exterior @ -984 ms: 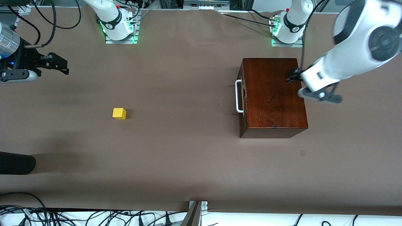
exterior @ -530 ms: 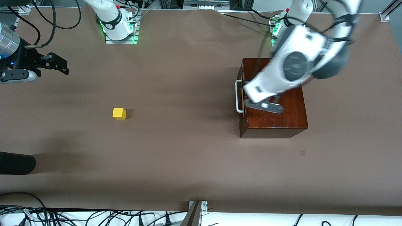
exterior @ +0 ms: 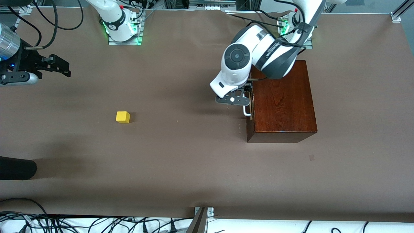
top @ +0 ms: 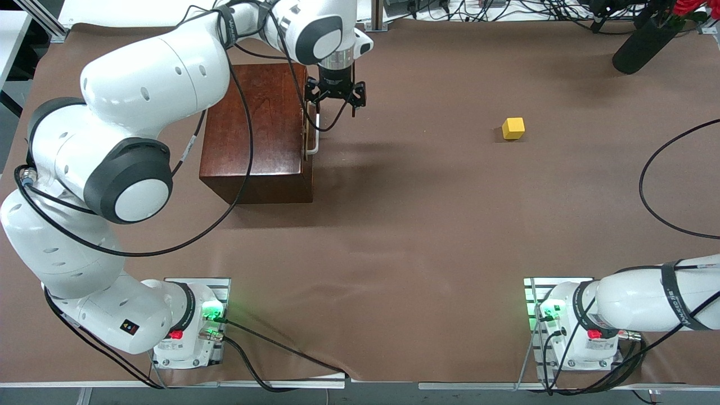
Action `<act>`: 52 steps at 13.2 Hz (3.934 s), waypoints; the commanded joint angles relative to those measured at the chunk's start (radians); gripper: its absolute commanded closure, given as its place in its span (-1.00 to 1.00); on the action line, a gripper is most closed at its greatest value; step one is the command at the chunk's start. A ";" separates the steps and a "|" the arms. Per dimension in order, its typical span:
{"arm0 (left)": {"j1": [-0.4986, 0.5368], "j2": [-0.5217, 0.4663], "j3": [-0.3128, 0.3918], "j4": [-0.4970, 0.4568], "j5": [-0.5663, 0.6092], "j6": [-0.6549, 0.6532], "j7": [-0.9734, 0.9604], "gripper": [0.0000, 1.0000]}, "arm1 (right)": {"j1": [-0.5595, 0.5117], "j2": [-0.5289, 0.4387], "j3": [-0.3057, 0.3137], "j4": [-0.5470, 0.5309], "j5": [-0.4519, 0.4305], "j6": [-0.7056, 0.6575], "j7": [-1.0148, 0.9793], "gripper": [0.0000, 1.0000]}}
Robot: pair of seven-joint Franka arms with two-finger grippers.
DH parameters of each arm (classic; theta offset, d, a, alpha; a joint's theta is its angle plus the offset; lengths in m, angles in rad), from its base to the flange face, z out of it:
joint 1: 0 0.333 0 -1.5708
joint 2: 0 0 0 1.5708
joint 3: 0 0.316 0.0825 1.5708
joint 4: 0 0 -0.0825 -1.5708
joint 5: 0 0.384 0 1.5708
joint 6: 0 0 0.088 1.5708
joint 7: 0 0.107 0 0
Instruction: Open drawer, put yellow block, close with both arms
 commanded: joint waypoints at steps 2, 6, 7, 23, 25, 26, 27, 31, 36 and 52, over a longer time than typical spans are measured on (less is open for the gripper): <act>-0.028 -0.055 0.006 -0.136 0.081 0.105 -0.017 -1.00 | -0.004 0.011 0.001 0.028 0.002 -0.010 0.000 -1.00; -0.045 -0.059 0.005 -0.199 0.150 0.134 -0.095 -1.00 | -0.005 0.011 0.001 0.028 0.002 -0.010 0.000 -1.00; -0.046 -0.056 0.003 -0.205 0.190 0.134 -0.109 -1.00 | -0.005 0.011 0.001 0.028 0.002 -0.010 0.000 -1.00; -0.046 0.024 0.005 -0.228 0.287 0.249 -0.187 -1.00 | -0.005 0.011 -0.001 0.028 0.002 -0.010 0.000 -1.00; -0.046 0.034 0.006 -0.225 0.289 0.251 -0.187 -1.00 | -0.007 0.011 -0.001 0.028 0.002 -0.010 0.000 -1.00; -0.046 0.040 0.006 -0.224 0.289 0.259 -0.189 -1.00 | -0.007 0.011 -0.001 0.028 0.002 -0.010 0.002 -1.00; -0.046 0.042 0.005 -0.224 0.287 0.265 -0.190 -1.00 | -0.007 0.011 -0.001 0.028 0.002 -0.010 0.000 -1.00; -0.052 0.051 0.003 -0.214 0.281 0.306 -0.196 -1.00 | -0.007 0.011 -0.001 0.028 0.002 -0.010 0.002 -1.00; -0.121 0.121 0.002 -0.104 0.270 0.309 -0.294 -1.00 | -0.007 0.011 -0.001 0.028 0.002 -0.010 0.002 -1.00; -0.163 0.154 0.005 0.069 0.220 0.184 -0.276 -1.00 | -0.008 0.011 -0.001 0.028 0.002 -0.010 0.002 -1.00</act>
